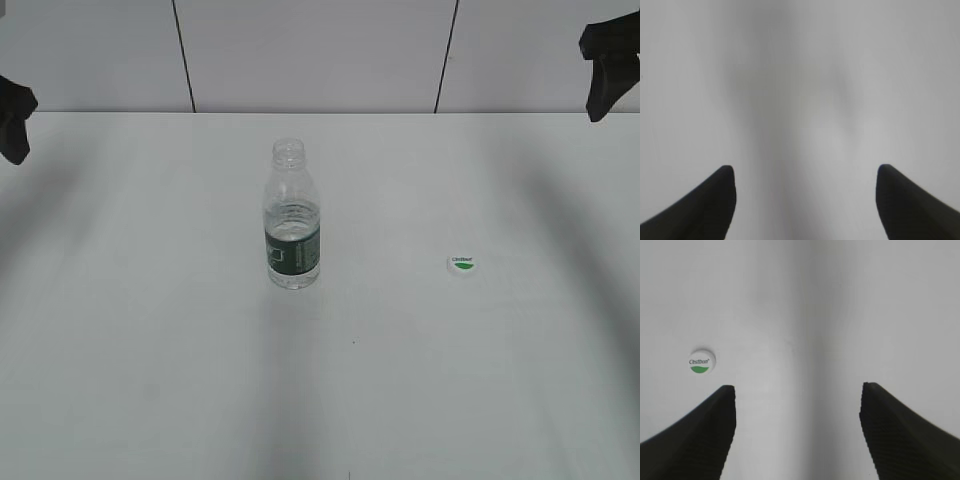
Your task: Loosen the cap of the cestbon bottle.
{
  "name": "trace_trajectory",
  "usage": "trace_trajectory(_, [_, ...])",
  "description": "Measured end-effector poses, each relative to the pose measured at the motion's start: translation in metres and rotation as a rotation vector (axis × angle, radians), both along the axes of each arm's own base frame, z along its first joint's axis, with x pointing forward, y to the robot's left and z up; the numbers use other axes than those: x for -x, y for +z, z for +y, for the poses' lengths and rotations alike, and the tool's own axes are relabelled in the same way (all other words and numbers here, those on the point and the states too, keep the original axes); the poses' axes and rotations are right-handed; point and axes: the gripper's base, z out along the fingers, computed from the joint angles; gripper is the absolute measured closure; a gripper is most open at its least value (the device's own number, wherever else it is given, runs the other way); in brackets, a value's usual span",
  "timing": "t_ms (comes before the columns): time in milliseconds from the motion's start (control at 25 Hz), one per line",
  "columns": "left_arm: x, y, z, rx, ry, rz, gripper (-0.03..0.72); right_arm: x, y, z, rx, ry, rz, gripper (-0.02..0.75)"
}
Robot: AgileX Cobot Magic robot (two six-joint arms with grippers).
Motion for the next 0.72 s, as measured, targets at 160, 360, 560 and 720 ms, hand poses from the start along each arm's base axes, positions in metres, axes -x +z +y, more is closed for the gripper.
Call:
trace_trajectory(160, [0.010,-0.002,-0.001,0.015,0.015,0.108,0.169,0.002,0.002,-0.003,-0.004,0.018,0.005,0.148])
trace_trajectory(360, [0.021,0.001,-0.002,0.068,0.035,0.141,0.169,0.030,0.011,-0.004,-0.027,0.040,0.007,0.148])
trace_trajectory(560, [0.073,0.015,-0.003,0.080,0.037,0.129,0.171,0.093,0.004,-0.011,-0.020,0.042,0.065,0.148])
trace_trajectory(720, [0.118,0.022,-0.004,0.085,0.031,0.055,0.171,0.145,0.004,-0.018,-0.023,0.043,0.034,0.148])
